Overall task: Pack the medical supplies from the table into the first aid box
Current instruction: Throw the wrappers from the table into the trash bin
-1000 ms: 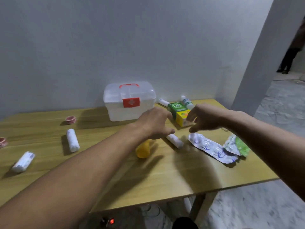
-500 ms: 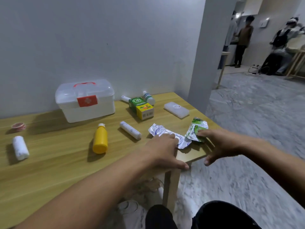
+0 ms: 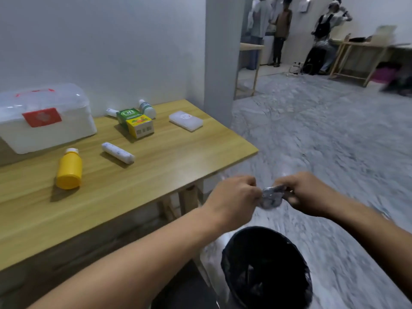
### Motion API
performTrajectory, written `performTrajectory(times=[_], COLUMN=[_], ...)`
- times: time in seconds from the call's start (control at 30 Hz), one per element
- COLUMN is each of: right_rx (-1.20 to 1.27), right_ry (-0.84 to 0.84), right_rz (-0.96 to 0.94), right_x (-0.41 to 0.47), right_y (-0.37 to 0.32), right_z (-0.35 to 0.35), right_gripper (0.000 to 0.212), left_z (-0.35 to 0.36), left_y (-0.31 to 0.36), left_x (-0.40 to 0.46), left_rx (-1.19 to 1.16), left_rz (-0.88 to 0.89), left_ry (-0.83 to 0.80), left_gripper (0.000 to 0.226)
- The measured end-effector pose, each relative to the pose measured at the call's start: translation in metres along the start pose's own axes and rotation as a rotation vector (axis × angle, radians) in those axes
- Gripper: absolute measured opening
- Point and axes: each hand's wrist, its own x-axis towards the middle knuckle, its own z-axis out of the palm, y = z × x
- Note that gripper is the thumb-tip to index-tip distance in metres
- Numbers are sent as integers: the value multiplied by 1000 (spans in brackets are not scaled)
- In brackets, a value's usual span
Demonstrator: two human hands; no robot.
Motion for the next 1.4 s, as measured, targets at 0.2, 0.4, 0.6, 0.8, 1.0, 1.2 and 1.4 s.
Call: performTrajectory(times=[0.2,0.4,0.6,0.8,1.0,1.2,1.4], right_rx=[36,76,93,109,137,103,98], right_ry=[-98,-150,-405,-326,-246,-241,-124], right_rz=[245,399,460,429,244,83,-94], right_x=[-29,-38,-50,-25,29,71,110], right_y=[44,77,89,83,30,-45,-140], right_z=[40,102,129,92,-5,-82,-106], right_gripper=[11,9,17,34,44,49,47], left_z=[76,145,169,121,21,-81,-156], left_y=[15,10,7,-8,-13,-31,-84], left_x=[2,-6,-13,17,67,73,27], left_rx=[-70,-226,-239,-177,-205,-388,-124], left_rz=[-235,-466,-547,-442,-411,-576,-720], left_ry=[-148,-333,-558,-686,-647,-510,-399], left_gripper=[19,18,15,46,65,53,38])
